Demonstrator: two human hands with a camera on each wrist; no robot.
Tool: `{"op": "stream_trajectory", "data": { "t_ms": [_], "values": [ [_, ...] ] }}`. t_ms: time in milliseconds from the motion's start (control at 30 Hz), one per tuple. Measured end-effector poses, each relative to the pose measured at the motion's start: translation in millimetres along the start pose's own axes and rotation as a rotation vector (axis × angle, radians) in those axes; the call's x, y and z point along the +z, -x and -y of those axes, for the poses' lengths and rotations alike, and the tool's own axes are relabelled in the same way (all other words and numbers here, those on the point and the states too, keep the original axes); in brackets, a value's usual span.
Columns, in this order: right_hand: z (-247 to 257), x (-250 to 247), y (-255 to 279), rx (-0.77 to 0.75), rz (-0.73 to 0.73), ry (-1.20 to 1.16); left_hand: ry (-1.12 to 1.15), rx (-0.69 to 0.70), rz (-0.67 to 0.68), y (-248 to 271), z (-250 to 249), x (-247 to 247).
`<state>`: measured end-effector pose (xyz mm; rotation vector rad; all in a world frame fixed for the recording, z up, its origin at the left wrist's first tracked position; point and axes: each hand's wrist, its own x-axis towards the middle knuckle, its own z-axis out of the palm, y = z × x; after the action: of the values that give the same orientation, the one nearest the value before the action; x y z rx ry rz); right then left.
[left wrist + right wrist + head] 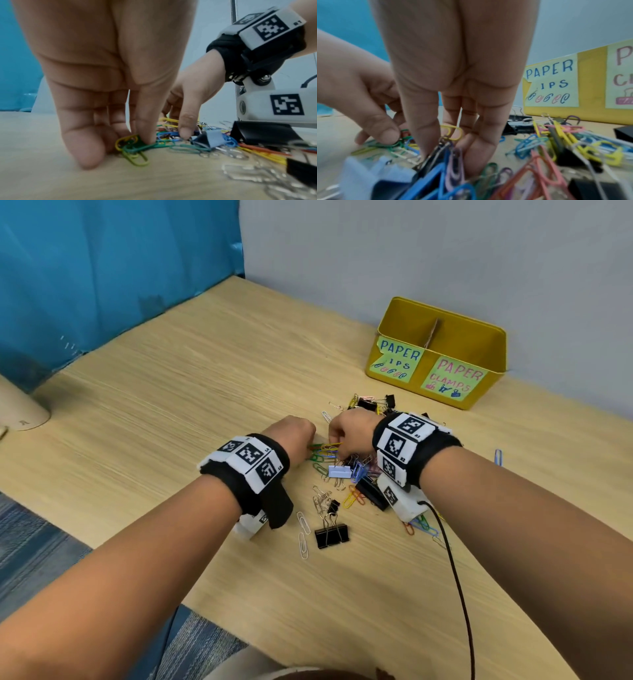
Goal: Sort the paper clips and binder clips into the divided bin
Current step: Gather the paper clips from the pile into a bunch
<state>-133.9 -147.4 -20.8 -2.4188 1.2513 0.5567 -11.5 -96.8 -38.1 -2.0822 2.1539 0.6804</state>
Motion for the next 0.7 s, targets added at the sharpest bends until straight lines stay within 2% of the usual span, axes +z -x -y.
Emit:
{"op": "stream_trajectory", "data": {
  "t_ms": [100,233,433,700],
  "values": [
    [-7,-9,3,0.027,0.041,-0.007,0.074,-0.027,-0.028,0,7,-4],
    [-2,-15,5,0.028,-0.006,-0.054,0.106,-0.02,0.015,1,8,-6],
    [12,-1,-8,-0.043,-0.025,0.151,0.023,-0.009,0.033,-3,-1,-2],
    [-11,-8,0,0.051,-0.025,0.046,0.021,-0.017,-0.022,-5,0,1]
  ]
}}
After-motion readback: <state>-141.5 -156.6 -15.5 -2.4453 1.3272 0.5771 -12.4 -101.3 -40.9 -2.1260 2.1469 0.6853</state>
